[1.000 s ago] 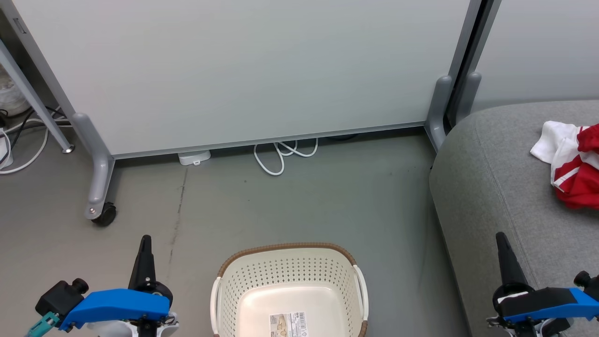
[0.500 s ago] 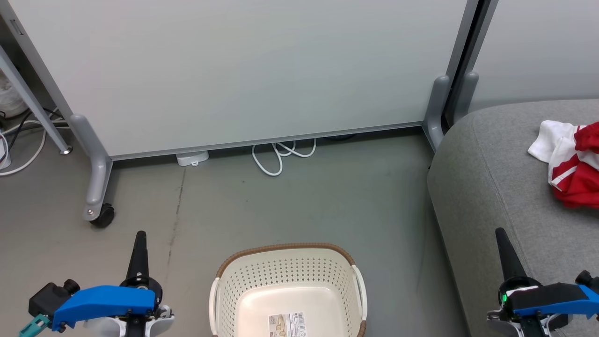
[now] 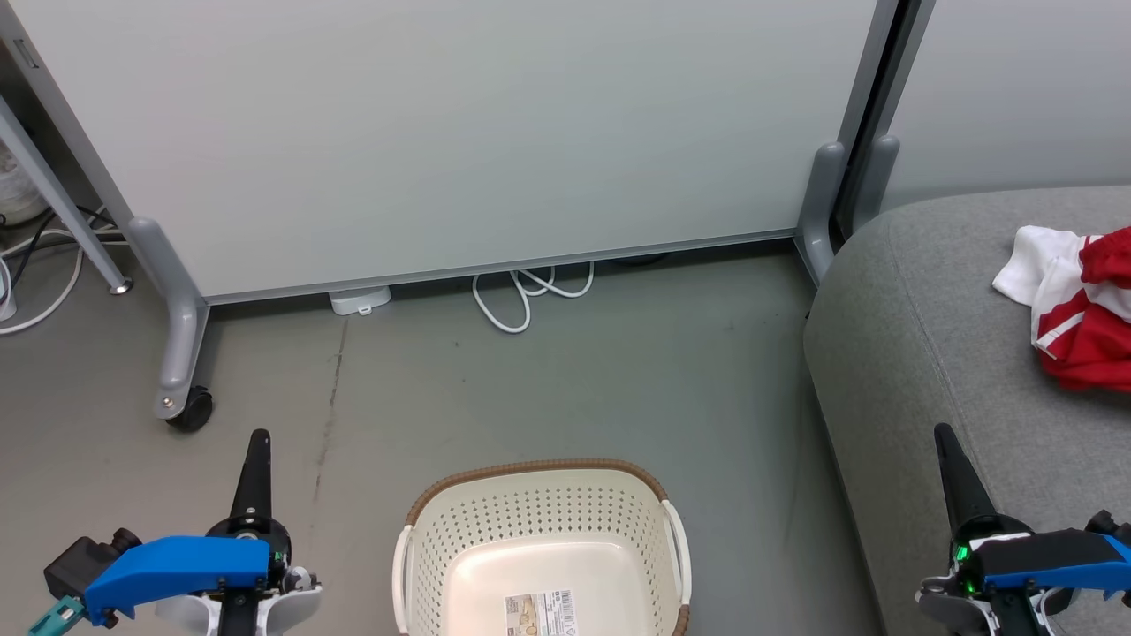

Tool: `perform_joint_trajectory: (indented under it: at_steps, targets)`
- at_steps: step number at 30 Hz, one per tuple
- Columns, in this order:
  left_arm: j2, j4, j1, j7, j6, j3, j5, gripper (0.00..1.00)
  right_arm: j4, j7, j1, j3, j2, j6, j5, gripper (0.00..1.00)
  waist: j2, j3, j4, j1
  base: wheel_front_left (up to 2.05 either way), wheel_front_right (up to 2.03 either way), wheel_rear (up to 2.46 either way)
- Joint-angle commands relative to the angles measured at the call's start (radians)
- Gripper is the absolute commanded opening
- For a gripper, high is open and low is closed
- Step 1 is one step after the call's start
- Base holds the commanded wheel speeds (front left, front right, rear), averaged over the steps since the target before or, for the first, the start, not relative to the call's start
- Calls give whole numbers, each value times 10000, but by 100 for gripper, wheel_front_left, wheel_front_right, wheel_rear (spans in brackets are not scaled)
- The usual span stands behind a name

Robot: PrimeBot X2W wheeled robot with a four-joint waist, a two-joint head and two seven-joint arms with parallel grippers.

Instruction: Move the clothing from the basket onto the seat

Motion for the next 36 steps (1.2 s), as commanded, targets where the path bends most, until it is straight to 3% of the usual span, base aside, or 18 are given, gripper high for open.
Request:
perform_joint_trajectory:
  at_steps: [1, 36]
  targets:
    - [8, -106, -202, 71, -82, 72, -219, 0, -95, 65, -215, -26, 15, 3, 251, 0, 0, -1, -5, -1, 0, 0, 0]
    - [7, -301, -267, 763, -140, 423, -2828, 0, -123, 759, -346, -101, 56, 4, 2945, 0, 0, -20, -129, -1, 0, 0, 0]
